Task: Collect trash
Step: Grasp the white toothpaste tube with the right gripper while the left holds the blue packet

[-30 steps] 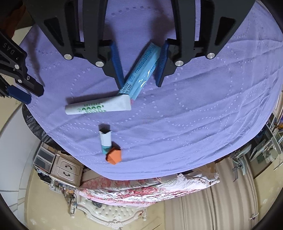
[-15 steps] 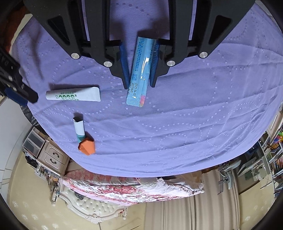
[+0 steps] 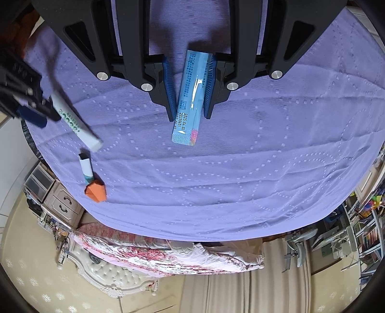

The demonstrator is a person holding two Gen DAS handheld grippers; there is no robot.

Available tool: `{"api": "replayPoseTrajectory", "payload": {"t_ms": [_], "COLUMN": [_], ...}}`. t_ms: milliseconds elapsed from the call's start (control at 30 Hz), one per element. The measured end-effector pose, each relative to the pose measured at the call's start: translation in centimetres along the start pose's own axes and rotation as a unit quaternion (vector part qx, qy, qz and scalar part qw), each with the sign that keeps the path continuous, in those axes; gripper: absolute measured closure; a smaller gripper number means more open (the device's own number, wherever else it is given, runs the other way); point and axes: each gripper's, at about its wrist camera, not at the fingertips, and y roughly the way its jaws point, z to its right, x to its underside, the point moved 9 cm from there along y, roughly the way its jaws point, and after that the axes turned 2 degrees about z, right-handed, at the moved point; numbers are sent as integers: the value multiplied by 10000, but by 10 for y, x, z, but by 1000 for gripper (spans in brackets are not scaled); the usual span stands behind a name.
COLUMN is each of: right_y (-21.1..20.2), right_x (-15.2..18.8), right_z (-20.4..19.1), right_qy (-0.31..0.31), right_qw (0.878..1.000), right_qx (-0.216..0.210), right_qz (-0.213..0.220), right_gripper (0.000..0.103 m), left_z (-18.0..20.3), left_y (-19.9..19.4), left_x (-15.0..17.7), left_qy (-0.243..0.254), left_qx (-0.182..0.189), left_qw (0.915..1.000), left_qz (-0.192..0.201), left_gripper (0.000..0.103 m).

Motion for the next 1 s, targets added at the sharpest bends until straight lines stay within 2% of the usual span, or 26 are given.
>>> {"api": "replayPoseTrajectory", "payload": {"t_ms": [100,300,500,767,800,900,1000], "right_y": [-5,-13,-3,8,8,8,7], "right_x": [3,-10,-15,-6,-6,-7,-6], "right_z": [-9,-13,-38,-38,-37,-33,-31], "right_qy": [-140,-19,-288,-322,-319,-348,-332], "right_qw": [9999,9998,9993,9993,9993,9993,9994], "right_qx": [38,-27,-190,-158,-133,-57,-50], "right_qz": [34,198,116,-107,-106,-117,-114], "right_gripper": [53,53,53,55,57,73,82], "left_z": [-5,-8,-9,-9,-9,-8,-6], "left_y": [-1,-1,0,0,0,0,-1], "left_x": [0,0,-1,0,0,-2,-1], "left_qy": [-56,-88,-114,-61,-76,-94,-72], "left_qx": [-27,-12,20,50,65,163,199], "left_qw": [10000,10000,9999,10000,9999,9998,9998], "left_qz": [15,35,33,38,31,8,0], "left_gripper": [79,79,78,78,78,73,66]}}
